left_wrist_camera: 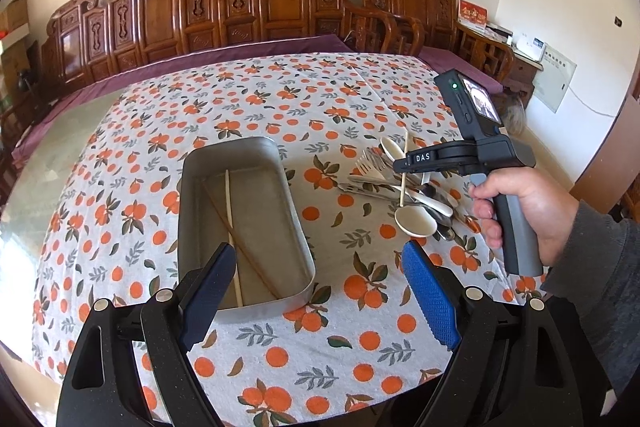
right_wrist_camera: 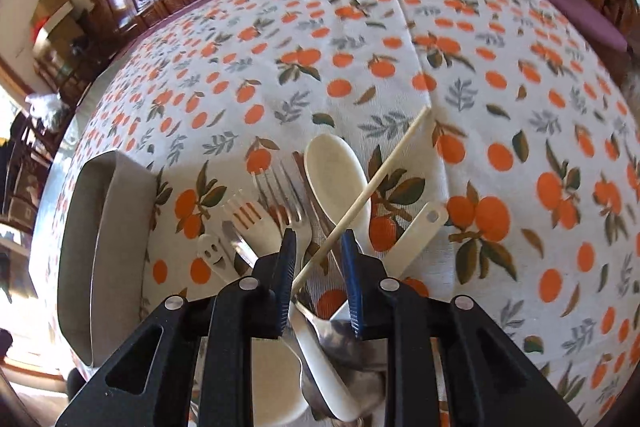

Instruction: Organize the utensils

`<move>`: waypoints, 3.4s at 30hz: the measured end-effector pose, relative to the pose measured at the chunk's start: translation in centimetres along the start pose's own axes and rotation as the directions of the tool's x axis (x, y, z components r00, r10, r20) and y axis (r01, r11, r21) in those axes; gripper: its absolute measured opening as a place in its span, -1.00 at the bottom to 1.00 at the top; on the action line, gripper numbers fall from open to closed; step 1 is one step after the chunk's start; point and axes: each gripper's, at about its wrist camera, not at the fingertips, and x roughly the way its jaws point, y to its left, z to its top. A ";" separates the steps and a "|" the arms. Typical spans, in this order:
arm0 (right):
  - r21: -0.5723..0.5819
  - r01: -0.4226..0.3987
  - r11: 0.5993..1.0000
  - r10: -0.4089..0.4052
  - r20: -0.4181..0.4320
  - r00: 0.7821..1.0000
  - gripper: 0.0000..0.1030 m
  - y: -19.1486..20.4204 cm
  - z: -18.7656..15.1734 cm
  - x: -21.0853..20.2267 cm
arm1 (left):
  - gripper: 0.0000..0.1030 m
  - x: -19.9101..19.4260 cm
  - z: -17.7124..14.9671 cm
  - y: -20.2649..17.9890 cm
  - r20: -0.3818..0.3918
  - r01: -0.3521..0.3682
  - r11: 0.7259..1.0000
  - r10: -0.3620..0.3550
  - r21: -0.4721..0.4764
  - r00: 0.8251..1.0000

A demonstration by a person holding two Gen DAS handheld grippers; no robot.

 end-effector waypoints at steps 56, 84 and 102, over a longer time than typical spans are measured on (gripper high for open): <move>0.039 -0.033 0.999 0.026 0.169 0.985 -0.88 -13.8 -7.1 -12.2 | 0.07 18.8 6.4 -10.7 -0.255 0.114 0.975 -0.161 -0.189 0.953; 0.031 -0.046 0.998 0.040 0.165 0.985 -0.88 -13.5 -7.1 -12.0 | -0.70 19.4 5.4 -10.2 -0.315 0.121 0.970 -0.185 -0.209 0.931; -0.002 -0.050 0.999 0.049 0.164 0.985 -0.88 -12.4 -7.1 -12.2 | -0.97 15.8 5.8 -8.9 -0.250 0.100 0.991 -0.119 -0.086 0.961</move>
